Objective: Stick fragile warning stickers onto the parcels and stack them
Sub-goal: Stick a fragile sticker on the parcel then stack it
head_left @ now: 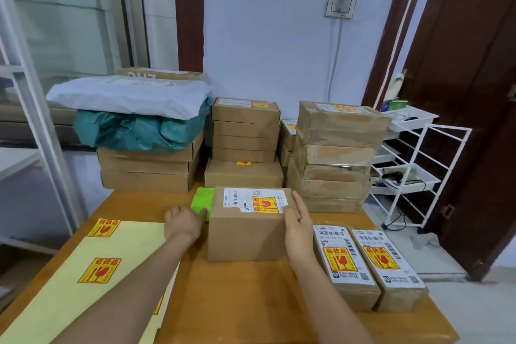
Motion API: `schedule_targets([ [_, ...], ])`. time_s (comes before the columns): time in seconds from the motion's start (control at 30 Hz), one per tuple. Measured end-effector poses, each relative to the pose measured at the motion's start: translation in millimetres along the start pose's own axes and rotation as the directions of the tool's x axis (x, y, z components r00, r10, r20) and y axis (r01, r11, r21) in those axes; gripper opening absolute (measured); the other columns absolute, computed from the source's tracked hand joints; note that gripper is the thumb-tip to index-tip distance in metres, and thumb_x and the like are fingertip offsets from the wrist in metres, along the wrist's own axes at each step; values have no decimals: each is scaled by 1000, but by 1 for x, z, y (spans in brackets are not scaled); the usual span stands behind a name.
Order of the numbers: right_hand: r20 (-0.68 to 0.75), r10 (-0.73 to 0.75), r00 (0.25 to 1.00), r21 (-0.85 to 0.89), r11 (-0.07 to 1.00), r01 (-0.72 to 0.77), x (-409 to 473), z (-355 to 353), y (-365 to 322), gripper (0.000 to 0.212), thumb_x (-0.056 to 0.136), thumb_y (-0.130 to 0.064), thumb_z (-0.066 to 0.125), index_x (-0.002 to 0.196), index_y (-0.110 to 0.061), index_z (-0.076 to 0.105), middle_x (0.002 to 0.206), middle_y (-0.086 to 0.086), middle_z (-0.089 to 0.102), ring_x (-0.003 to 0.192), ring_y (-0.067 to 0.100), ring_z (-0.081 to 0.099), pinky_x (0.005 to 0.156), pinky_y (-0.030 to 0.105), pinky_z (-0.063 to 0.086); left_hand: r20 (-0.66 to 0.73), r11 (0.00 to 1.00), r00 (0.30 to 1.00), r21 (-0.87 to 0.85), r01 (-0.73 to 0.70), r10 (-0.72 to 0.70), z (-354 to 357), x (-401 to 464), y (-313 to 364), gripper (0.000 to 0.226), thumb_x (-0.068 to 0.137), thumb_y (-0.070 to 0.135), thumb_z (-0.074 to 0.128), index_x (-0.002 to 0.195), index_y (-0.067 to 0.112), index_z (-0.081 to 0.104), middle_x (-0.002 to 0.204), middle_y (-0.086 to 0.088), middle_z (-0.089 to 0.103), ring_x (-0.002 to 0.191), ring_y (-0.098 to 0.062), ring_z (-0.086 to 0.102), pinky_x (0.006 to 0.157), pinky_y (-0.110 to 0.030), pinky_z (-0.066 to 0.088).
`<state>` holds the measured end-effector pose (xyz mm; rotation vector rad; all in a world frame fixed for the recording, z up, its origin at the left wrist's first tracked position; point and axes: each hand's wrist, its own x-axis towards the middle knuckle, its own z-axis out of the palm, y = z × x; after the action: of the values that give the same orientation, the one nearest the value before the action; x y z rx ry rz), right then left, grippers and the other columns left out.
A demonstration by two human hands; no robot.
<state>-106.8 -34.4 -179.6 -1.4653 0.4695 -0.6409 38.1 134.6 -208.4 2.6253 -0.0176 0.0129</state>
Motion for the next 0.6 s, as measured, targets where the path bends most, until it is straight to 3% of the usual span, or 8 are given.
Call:
schedule_targets([
  [0.1, 3, -6, 1000, -13, 1000, 6, 2, 0, 2, 44, 99, -20, 44, 140, -34, 41, 122, -10, 53, 101, -2, 49, 79, 16, 41, -9, 993, 1000, 117, -12, 13, 5, 4, 9, 39, 100, 23, 36, 133, 4, 42, 139, -15, 40, 129, -30, 33, 103, -31, 31],
  [0.2, -6, -15, 1000, -16, 1000, 15, 3, -1, 5, 44, 98, -19, 45, 140, -33, 42, 114, -16, 55, 107, 3, 50, 91, 25, 42, -10, 997, 1000, 70, 21, -21, 10, 10, 15, 36, 98, 12, 36, 131, 0, 41, 138, -17, 41, 129, -32, 33, 101, -33, 33],
  [0.3, -5, -19, 1000, -22, 1000, 18, 3, -1, 4, 45, 97, -19, 45, 140, -33, 42, 112, -17, 55, 110, 7, 50, 99, 32, 41, 7, 985, 999, -169, 33, -32, 11, 18, 15, 26, 93, 9, 47, 114, -5, 54, 121, -23, 55, 118, -38, 46, 85, -35, 39],
  [0.37, 3, -15, 1000, -23, 1000, 15, 4, -1, 5, 45, 97, -19, 45, 139, -35, 41, 116, -13, 55, 108, 6, 51, 98, 31, 42, -21, 920, 1000, -391, 12, -22, 4, 18, 17, 12, 89, 6, 56, 97, -2, 60, 105, -25, 62, 101, -39, 55, 72, -34, 38],
  [0.43, 6, -13, 1000, -18, 1000, 13, 4, -1, 5, 44, 97, -19, 45, 139, -35, 41, 114, -15, 56, 104, 2, 51, 93, 28, 41, -112, 830, 993, -557, -34, -35, -8, 13, 20, 3, 87, 2, 57, 88, 5, 56, 93, -22, 61, 86, -34, 55, 69, -33, 37],
  [0.6, 11, -4, 1000, -12, 1000, 4, 3, -2, 4, 45, 98, -20, 45, 140, -35, 40, 103, -24, 51, 100, 1, 50, 85, 25, 41, -341, 667, 937, -717, -204, -80, -44, -5, 34, 8, 88, 5, 59, 86, 7, 51, 84, -12, 57, 73, -28, 53, 64, -34, 41],
])
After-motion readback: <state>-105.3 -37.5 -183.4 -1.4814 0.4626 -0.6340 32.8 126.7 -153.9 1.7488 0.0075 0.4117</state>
